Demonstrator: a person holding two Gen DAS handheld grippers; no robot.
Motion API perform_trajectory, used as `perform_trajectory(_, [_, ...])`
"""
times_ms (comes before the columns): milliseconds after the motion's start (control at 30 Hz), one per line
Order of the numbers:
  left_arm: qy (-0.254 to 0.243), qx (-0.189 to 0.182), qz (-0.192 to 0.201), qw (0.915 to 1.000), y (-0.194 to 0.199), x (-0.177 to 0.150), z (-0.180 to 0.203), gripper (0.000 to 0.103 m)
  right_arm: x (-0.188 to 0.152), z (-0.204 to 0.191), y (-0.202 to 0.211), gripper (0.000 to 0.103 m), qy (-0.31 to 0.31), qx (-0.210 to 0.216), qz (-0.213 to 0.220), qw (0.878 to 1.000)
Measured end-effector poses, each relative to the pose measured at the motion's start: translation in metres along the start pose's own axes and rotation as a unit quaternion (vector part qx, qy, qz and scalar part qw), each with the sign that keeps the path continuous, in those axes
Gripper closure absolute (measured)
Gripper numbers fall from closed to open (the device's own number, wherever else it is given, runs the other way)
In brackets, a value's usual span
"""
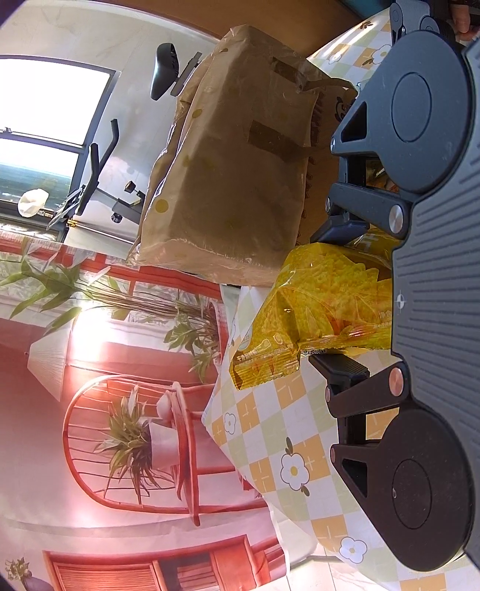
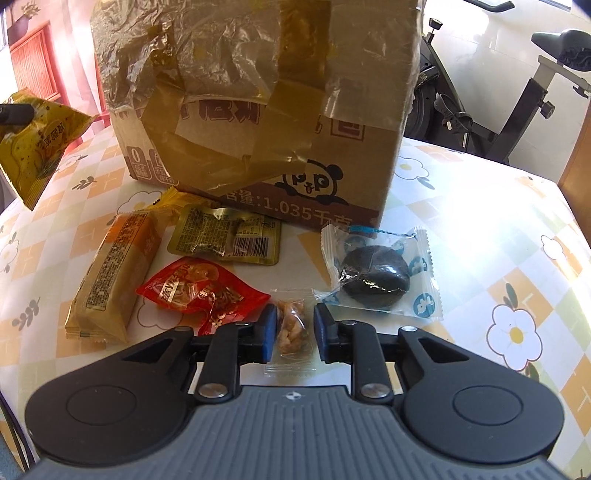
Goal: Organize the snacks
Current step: 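Grasp the clear-wrapped candy with the right tool while the left tool holds the yellow bag, then carry both snacks over the open box and open both tools to drop them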
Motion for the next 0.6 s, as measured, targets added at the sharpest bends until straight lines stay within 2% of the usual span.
perform_trajectory(100, [-0.005, -0.004, 0.008, 0.9999, 0.005, 0.009, -0.001, 0.040, 0.004, 0.003, 0.008, 0.085, -0.012, 0.000, 0.012, 1.000])
perform_trajectory(333, [-0.023, -0.014, 0.039, 0.9989, 0.023, 0.044, 0.001, 0.040, 0.042, 0.006, 0.070, 0.085, -0.016, 0.007, 0.108, 0.994])
perform_trajectory(600, [-0.037, -0.027, 0.085, 0.9954, 0.048, 0.083, 0.016, 0.040, 0.101, 0.010, 0.144, 0.085, -0.006, 0.007, 0.217, 0.976])
Point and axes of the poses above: each gripper's, at about its wrist camera, not at the fingertips, and y roughly against the way its jaws point, z to its right, x to its top, the point moved 9 cm from there along -y, roughly the way its jaws point, and after that the axes turned 6 degrees about -y, right-handed, at the moved point
